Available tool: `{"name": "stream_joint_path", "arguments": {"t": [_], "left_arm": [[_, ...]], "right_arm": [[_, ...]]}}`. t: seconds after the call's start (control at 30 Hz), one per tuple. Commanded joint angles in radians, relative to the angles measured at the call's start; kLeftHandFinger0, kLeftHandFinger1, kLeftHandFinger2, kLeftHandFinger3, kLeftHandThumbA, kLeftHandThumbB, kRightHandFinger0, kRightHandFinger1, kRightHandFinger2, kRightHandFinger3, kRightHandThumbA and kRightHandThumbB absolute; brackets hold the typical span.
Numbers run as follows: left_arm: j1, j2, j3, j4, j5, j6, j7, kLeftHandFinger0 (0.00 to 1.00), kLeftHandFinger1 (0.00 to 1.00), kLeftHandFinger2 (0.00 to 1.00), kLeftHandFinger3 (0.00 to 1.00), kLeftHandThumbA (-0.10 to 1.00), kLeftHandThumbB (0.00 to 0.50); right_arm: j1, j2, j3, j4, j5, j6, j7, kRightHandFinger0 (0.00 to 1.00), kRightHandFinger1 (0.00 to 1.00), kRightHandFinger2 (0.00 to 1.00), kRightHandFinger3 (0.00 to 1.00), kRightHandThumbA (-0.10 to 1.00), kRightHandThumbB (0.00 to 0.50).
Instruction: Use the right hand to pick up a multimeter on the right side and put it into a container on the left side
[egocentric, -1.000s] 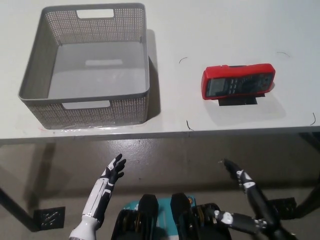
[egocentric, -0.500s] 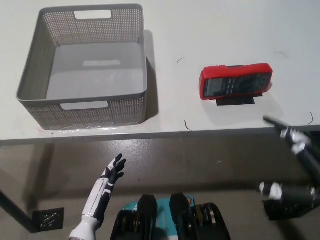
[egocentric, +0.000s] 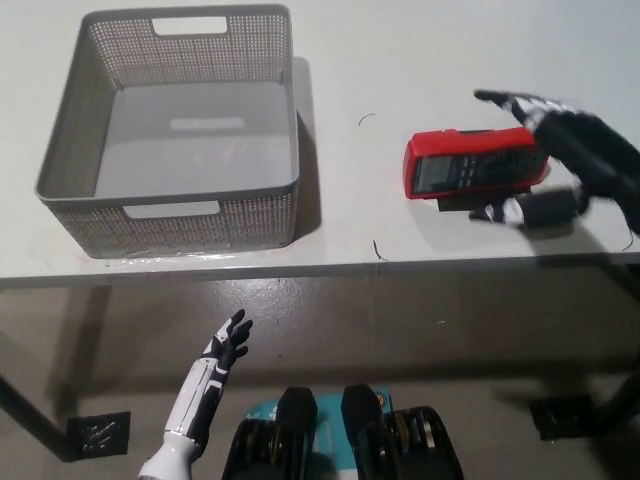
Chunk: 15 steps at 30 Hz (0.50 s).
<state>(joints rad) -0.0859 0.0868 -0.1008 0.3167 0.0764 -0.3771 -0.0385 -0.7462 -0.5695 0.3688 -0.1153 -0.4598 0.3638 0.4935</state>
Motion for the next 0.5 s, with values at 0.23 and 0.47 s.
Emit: {"name": "stream_joint_path", "arguments": {"t": [0.23, 0.47], "left_arm": [[-0.013, 0.014, -0.005, -0.011, 0.017, -0.06, -0.009, 1.0, 1.0, 1.0, 1.0, 1.0, 0.186], [-0.018, 0.016, -0.009, -0.012, 0.014, -0.06, -0.011, 1.0, 1.0, 1.0, 1.0, 1.0, 0.189]], "right_arm": [[-0.407, 0.07, 0.187, 0.553, -0.136, 0.03, 0.131, 1.0, 1.0, 1.0, 1.0, 1.0, 0.44], [-0.51, 0.14, 0.242, 0.802, -0.154, -0.026, 0.095, 1.0, 1.0, 1.0, 1.0, 1.0, 0.471]]}}
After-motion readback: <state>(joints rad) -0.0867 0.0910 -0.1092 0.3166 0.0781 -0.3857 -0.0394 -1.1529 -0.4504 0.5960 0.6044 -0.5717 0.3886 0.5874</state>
